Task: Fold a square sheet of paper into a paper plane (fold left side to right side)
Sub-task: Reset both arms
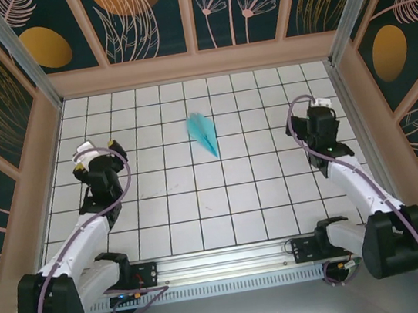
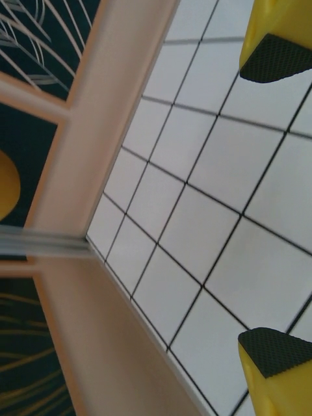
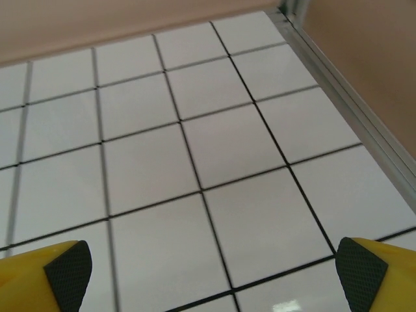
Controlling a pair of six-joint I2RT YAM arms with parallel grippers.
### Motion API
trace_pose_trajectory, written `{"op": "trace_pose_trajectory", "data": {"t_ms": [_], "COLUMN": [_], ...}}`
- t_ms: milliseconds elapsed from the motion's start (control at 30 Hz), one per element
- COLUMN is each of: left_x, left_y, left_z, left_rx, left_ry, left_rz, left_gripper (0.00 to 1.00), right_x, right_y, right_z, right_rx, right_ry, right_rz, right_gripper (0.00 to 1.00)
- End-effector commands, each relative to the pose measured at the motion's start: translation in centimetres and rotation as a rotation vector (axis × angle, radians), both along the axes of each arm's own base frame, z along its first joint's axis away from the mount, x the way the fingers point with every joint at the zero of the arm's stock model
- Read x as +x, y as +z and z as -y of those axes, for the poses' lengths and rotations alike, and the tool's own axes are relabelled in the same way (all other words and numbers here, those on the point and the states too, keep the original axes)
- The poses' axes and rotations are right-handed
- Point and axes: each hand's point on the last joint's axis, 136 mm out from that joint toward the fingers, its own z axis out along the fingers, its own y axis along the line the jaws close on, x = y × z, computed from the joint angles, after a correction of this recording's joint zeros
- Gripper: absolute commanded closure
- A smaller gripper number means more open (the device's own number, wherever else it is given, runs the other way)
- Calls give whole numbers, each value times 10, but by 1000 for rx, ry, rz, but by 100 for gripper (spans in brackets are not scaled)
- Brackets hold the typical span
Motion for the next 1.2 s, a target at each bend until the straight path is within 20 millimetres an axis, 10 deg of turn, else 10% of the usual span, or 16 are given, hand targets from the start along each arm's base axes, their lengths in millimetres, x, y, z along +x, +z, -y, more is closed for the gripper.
{"op": "trace_pose_trajectory", "data": {"t_ms": [0, 900, 1167], "left_x": [-3, 10, 32], "left_y": [21, -28, -44], "left_z": [-23, 16, -4], "left_rx": [131, 248, 160], "left_ry": [112, -232, -184], "left_rz": [105, 246, 137], "left_gripper": [2, 1, 2], "right_x": [15, 24, 27], "right_y": [8, -34, -35], "right_z": [10, -11, -8], "right_rx": [6, 47, 43], "right_ry": [17, 246, 223], "right_rz": [196, 396, 385], "right_gripper": [1, 1, 1]}}
